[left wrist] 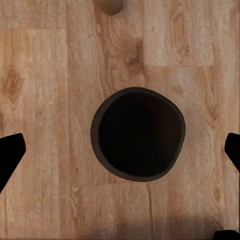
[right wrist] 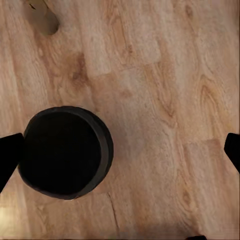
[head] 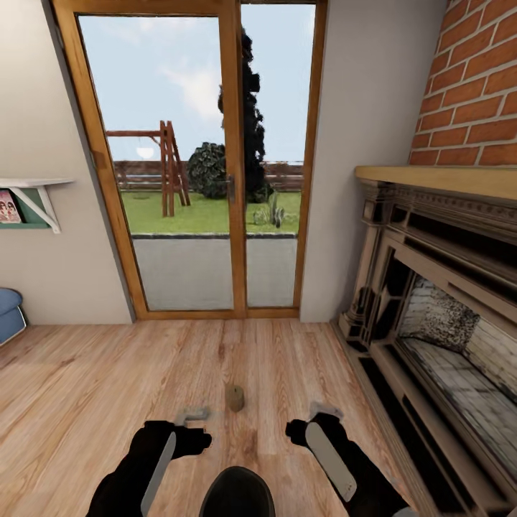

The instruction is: Place each of the two pumpkins and all three candles from the living room inside a cabinet in the living room (use any cabinet), then make sure every cabinet is closed, and position the cauldron so it is next to a table in the living room.

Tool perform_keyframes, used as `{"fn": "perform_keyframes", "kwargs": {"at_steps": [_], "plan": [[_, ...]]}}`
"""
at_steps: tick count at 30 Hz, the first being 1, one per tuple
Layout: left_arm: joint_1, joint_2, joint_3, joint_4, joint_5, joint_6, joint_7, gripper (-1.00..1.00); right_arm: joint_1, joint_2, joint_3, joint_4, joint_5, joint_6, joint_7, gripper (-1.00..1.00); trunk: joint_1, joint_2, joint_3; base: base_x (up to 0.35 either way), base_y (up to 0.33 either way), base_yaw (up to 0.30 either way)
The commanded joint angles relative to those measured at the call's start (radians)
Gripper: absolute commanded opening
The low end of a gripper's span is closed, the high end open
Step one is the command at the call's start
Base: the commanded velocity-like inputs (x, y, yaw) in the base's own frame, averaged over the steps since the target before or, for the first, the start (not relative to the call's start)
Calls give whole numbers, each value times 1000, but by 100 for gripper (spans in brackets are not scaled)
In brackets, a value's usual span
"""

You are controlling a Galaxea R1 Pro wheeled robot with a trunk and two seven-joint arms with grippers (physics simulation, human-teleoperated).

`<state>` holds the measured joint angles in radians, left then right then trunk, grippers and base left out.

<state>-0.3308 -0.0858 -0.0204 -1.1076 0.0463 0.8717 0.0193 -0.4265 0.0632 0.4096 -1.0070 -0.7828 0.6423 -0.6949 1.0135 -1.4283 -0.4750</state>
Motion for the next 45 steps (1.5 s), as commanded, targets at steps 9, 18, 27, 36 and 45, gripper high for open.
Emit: {"fn": "perform_keyframes", "kwargs": {"at_steps": [9, 18, 27, 36, 45], "plan": [[-2, 1, 55, 2, 8, 8, 1, 100, -52, -3, 8, -8, 0, 8, -25, 100, 0, -1, -1, -66, 52, 0], [-2, 1, 55, 2, 7, 12, 1, 100, -52, 7, 8, -27, -10, 7, -94, 100, 0, -1, 0, -42, 64, 46], [-2, 2, 56, -7, 7, 11, 2, 100, -52, 35, 12, -4, -13, 8, -97, 100, 0, -1, 2, -4, 9, 133], [-2, 0, 50, -2, 5, 9, 3, 100, -52, 62, 20, 81, -13, -5, -88, 100, 19, -36, -14, 0, 0, 3], [-2, -2, 43, 6, 4, 3, 5, 100, -52, 64, 24, 92, -14, -10, -82, 100, 54, -99, -42, 0, 0, 0]]}}
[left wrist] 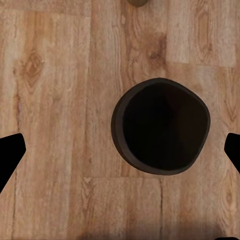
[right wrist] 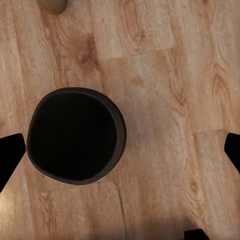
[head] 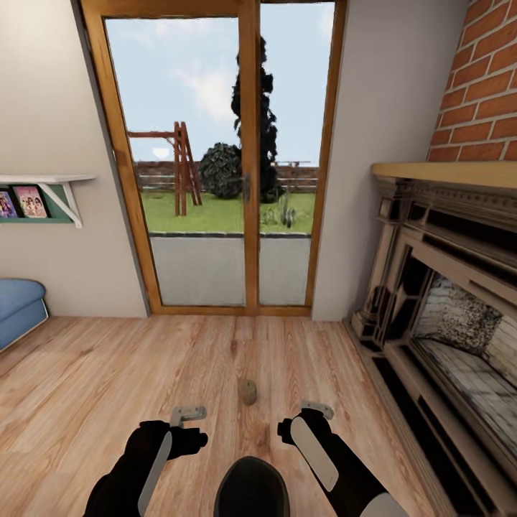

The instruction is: Place each of the two pumpkins and all three candles from the living room inside a cabinet in the living room (use any cabinet), then make sure every cabinet is closed, and position the cauldron so it is next to a table in the living room.

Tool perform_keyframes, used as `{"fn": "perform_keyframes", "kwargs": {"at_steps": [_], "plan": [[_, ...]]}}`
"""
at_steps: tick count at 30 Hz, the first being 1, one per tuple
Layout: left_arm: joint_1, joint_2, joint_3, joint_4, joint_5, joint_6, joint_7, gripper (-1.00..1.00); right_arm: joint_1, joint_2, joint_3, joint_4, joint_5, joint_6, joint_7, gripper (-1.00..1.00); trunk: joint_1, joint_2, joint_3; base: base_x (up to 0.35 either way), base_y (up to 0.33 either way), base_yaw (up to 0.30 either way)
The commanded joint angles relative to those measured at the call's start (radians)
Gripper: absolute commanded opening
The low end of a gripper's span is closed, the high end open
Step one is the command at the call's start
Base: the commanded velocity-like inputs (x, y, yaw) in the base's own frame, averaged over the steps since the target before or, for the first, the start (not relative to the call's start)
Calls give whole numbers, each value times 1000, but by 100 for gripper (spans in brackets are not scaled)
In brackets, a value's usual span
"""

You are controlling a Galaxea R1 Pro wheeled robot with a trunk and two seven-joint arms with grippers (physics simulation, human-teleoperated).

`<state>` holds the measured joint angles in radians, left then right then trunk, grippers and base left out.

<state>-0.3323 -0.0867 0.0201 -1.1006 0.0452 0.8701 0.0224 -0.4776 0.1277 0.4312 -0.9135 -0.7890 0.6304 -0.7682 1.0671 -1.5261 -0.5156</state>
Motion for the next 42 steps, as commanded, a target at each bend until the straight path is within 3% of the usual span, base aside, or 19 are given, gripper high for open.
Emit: {"fn": "perform_keyframes", "kwargs": {"at_steps": [1, 20, 38, 42], "plan": [[-1, -1, 0, -1, 6, 4, 2, 100, -1, 0, 18, 0, -9, 2, -8, 100, 4, -8, -4, 0, 0, 0], [-1, -3, -1, 2, 4, 1, 2, 100, -1, -2, 29, -15, -10, 5, -6, 100, 77, -141, -64, 0, 0, 0], [-1, -5, -26, 2, 9, 1, 2, 100, -1, -1, 29, 1, -10, 15, -7, 100, 146, -267, -120, 0, 0, 0], [-2, -9, -41, 46, 1, -3, 3, 100, -1, -1, 29, 4, -10, 17, -8, 100, 161, -295, -133, 0, 0, 0]]}}
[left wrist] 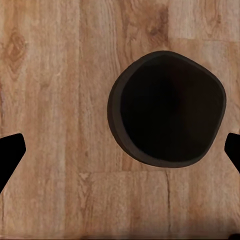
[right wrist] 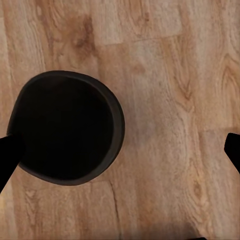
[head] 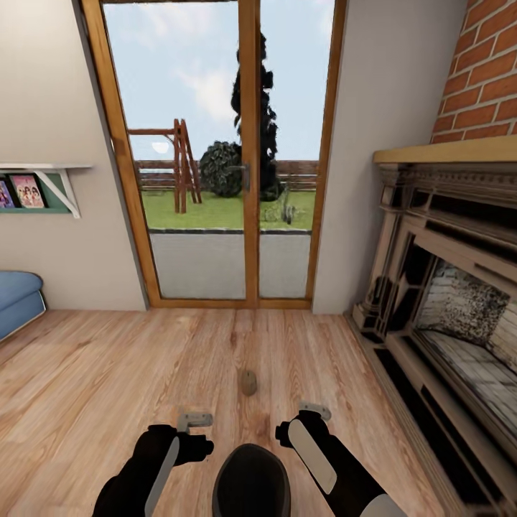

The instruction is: Place each of the two pumpkins and all three candles from the living room inside a cabinet in the living room (use any cabinet), then make sure every cabinet is closed, and position the cauldron so it is next to a table in the living room.

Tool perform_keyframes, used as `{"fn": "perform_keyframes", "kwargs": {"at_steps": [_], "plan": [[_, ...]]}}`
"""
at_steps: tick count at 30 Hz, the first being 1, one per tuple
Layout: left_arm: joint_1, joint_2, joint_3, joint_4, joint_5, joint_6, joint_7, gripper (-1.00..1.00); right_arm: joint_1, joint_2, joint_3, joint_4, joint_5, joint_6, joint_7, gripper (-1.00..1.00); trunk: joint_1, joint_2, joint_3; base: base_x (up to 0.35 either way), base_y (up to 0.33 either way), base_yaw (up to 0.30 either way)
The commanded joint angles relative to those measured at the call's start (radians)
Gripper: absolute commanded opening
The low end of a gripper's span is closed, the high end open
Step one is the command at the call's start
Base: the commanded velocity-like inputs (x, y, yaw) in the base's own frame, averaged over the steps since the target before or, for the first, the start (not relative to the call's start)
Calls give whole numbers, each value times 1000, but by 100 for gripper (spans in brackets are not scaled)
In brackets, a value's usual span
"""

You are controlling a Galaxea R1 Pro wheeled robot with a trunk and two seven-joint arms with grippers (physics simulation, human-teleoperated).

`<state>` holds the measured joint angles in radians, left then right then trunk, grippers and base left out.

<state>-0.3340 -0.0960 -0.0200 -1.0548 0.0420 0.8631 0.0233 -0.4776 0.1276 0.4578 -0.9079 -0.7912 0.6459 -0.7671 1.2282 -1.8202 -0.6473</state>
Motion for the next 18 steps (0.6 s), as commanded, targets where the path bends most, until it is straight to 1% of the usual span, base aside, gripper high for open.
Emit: {"fn": "perform_keyframes", "kwargs": {"at_steps": [1, 4, 6, 10, 18], "plan": [[-4, -2, -6, 29, 2, -8, 3, 100, -1, 0, 2, 0, -8, 2, -9, 100, 4, -8, -4, 0, 0, 0], [-8, -4, -10, 56, 2, -39, 3, 100, -1, 0, 3, 11, -8, 3, -9, 100, 15, -29, -14, 0, 0, 0], [-9, -5, -12, 65, 4, -53, 3, 100, -1, 0, 9, 45, -6, 3, -8, 100, 23, -43, -20, 0, 0, 0], [-10, -5, -13, 70, 5, -60, 3, 100, -1, 1, 23, 83, -7, 2, -8, 100, 38, -71, -32, 0, 0, 0], [-10, -5, -13, 74, 6, -64, 3, 100, -1, 3, 29, 94, -7, 1, -7, 100, 69, -127, -58, 0, 0, 0]]}}
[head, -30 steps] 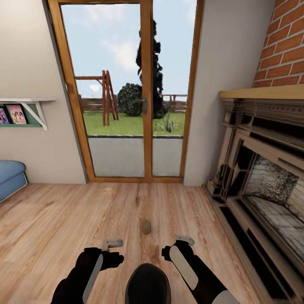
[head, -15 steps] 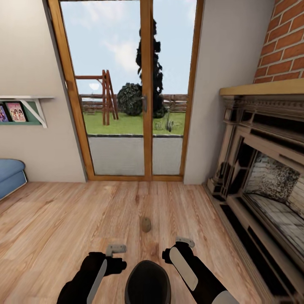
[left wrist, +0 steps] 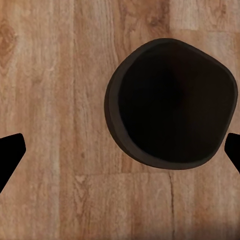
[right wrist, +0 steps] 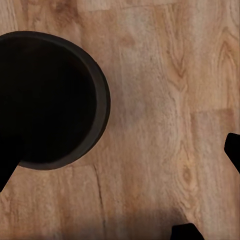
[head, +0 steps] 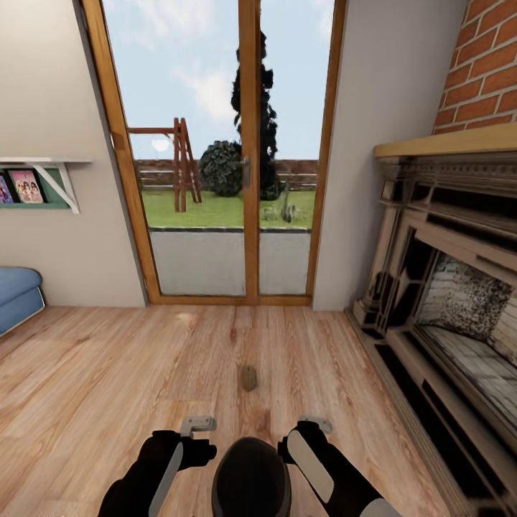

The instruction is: Place each of the two pumpkins and all three candles from the living room inside a cabinet in the living room (use any cabinet), then make sure every cabinet is closed, and position the cauldron so it is next to a table in the living room.

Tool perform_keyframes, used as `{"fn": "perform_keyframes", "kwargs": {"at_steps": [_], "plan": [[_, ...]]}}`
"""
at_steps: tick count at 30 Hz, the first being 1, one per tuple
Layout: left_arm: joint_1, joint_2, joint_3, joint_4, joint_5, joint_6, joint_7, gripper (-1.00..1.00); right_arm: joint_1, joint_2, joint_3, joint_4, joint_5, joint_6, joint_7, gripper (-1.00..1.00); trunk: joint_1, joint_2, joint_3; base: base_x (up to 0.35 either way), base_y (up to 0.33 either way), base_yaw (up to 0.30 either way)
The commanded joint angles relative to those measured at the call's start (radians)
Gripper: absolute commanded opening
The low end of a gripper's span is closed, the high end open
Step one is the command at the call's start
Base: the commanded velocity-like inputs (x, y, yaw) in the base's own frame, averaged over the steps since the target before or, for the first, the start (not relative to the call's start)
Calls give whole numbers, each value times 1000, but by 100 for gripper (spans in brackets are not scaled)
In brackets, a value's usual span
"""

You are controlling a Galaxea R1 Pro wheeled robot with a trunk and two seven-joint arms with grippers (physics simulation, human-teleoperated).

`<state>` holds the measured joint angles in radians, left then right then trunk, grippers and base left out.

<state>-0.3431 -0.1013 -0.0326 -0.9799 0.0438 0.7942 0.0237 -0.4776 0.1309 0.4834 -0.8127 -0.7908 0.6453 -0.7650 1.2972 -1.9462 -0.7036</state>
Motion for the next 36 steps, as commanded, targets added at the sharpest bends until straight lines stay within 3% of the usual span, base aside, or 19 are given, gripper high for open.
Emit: {"fn": "perform_keyframes", "kwargs": {"at_steps": [1, 10, 20, 26, 36], "plan": [[0, 0, -1, -1, 5, 4, 2, 100, -1, 0, 4, 3, -7, 2, -7, 100, 4, -8, -4, 0, 0, 0], [0, 0, -1, -1, 8, 4, 2, 100, -17, 25, 33, 82, 6, -12, 62, 100, 38, -71, -32, 0, 0, 0], [0, 0, 0, 0, 9, 4, 2, 100, -18, 27, 38, 90, 7, -16, 67, 100, 77, -141, -64, 0, 0, 0], [0, 0, -1, 9, 10, 4, 2, 100, -18, 27, 39, 92, 7, -57, 68, 100, 100, -183, -83, 0, 0, 0], [0, -15, -3, 36, 8, -17, 2, 100, -18, 27, 40, 95, 8, -83, 69, 100, 138, -253, -114, 0, 0, 0]]}}
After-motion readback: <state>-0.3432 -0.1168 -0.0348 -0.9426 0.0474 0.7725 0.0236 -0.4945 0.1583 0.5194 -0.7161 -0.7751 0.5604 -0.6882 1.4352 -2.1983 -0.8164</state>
